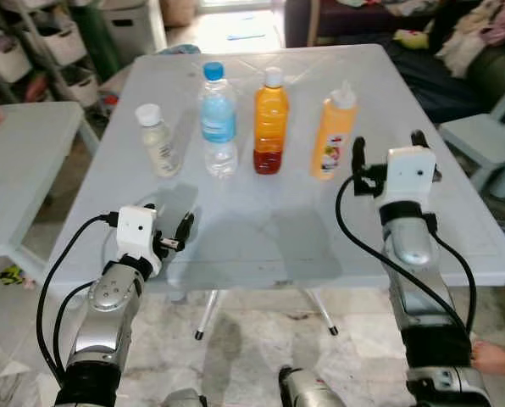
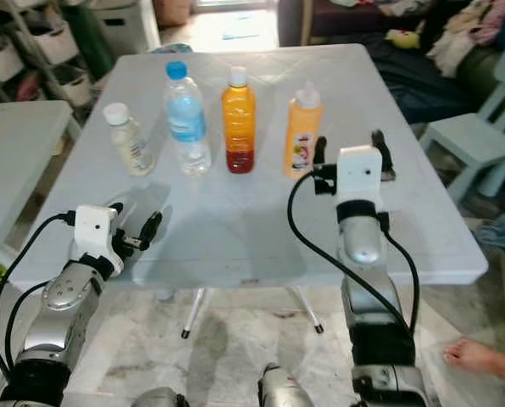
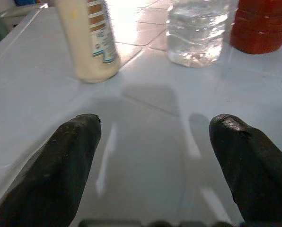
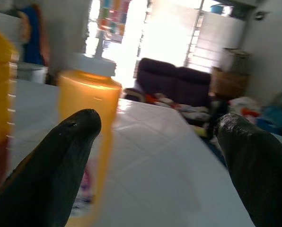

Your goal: Restocking fridge

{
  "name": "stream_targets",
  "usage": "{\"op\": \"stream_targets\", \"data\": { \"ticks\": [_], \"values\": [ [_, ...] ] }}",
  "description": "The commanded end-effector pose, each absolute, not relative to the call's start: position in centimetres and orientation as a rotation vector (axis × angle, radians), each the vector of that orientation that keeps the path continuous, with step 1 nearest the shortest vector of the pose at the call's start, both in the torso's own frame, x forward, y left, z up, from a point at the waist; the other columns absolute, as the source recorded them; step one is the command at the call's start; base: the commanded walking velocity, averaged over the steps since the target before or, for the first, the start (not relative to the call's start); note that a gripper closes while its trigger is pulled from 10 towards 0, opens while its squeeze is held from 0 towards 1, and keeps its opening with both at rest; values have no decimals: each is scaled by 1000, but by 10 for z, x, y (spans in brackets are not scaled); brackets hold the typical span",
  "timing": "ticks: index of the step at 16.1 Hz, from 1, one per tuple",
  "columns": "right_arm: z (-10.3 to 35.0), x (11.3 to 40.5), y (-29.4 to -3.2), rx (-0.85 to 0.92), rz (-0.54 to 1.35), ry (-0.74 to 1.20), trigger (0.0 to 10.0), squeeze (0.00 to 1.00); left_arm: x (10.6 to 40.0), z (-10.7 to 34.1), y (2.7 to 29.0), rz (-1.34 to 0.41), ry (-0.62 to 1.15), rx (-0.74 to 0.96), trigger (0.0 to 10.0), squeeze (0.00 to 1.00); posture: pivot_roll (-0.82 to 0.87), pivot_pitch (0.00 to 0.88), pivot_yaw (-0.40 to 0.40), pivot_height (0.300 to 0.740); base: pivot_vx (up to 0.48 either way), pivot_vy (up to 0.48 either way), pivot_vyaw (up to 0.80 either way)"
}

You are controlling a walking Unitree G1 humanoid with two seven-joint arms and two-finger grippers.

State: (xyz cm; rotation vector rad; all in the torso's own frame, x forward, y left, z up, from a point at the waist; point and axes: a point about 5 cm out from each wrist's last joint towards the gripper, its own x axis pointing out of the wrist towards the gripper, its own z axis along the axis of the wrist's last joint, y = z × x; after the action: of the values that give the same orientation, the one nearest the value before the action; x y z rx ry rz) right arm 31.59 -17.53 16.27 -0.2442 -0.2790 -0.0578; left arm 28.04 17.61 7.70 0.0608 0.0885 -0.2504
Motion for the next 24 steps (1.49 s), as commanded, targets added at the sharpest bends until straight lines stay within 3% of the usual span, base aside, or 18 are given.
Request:
{"op": "stream_targets", "data": {
  "ticks": [1, 18, 22, 23, 24],
  "values": [
    [166, 321, -172, -227, -16, -284, 10000, 0, 281, 80, 179, -252, 88, 69, 10000, 0, -37, 68, 84, 740, 0, 0, 0],
    [184, 360, -187, -191, 33, -292, 10000, 0, 280, 79, 181, -262, 102, 84, 10000, 0, -8, 83, 103, 740, 0, 0, 0],
    [190, 372, -180, -191, 85, -289, 10000, 0, 279, 80, 182, -263, 105, 92, 10000, 0, 9, 86, 105, 740, 0, 0, 0],
    [191, 373, -179, -186, 91, -285, 7451, 0, 278, 80, 182, -262, 107, 94, 10000, 0, 11, 87, 105, 740, 0, 0, 0],
    [191, 374, -178, -184, 96, -284, 706, 0, 278, 80, 183, -261, 108, 96, 10000, 0, 13, 88, 107, 740, 0, 0, 0]
  ]
}}
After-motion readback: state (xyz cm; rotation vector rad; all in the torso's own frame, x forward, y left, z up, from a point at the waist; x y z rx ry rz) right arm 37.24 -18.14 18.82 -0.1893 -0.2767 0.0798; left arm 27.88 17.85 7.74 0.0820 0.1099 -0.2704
